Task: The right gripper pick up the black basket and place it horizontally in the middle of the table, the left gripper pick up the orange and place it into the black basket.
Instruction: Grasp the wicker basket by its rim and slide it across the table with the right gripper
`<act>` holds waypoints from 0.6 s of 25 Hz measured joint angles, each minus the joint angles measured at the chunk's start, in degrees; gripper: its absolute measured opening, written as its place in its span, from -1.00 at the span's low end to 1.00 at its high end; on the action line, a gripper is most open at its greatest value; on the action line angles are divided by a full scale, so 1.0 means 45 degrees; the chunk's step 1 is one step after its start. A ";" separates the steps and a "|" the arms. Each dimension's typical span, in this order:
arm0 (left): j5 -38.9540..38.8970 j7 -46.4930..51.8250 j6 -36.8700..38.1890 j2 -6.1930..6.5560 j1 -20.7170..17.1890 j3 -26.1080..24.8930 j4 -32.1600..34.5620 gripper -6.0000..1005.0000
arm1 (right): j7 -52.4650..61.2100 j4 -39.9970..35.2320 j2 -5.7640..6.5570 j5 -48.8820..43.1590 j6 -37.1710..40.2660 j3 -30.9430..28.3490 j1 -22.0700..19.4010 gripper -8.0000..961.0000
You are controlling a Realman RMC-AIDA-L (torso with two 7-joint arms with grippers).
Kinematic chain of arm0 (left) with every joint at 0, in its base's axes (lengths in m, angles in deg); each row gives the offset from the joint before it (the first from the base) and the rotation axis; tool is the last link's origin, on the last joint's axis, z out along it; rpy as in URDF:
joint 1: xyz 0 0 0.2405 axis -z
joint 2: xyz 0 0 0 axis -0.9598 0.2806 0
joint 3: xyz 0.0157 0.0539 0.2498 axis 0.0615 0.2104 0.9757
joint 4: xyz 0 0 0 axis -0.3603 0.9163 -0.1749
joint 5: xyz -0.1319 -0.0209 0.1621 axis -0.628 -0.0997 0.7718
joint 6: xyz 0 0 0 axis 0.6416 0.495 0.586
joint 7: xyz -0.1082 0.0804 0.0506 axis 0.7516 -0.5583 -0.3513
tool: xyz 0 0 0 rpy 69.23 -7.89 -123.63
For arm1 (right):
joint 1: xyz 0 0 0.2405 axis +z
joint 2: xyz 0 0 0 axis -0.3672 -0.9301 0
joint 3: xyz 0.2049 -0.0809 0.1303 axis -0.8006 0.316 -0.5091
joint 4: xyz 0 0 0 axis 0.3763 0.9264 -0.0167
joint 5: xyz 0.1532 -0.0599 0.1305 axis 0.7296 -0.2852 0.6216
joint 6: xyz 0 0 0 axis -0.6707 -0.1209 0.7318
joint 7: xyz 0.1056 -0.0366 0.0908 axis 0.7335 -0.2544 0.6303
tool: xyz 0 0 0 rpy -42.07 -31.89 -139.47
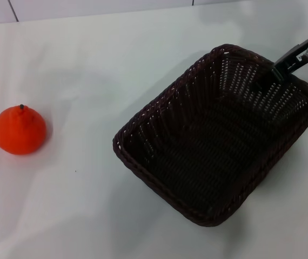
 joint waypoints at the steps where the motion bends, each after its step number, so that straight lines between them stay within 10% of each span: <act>1: 0.0000 0.0000 0.0011 0.0000 0.0011 0.0000 -0.0001 0.37 | 0.0000 0.0005 -0.0001 0.0003 -0.0001 -0.0031 -0.0018 0.39; 15: 0.0000 0.0001 0.0151 -0.0001 0.0083 0.0000 0.0054 0.37 | -0.0050 -0.0124 0.0368 0.1262 -0.1512 -0.2256 -0.0465 -0.65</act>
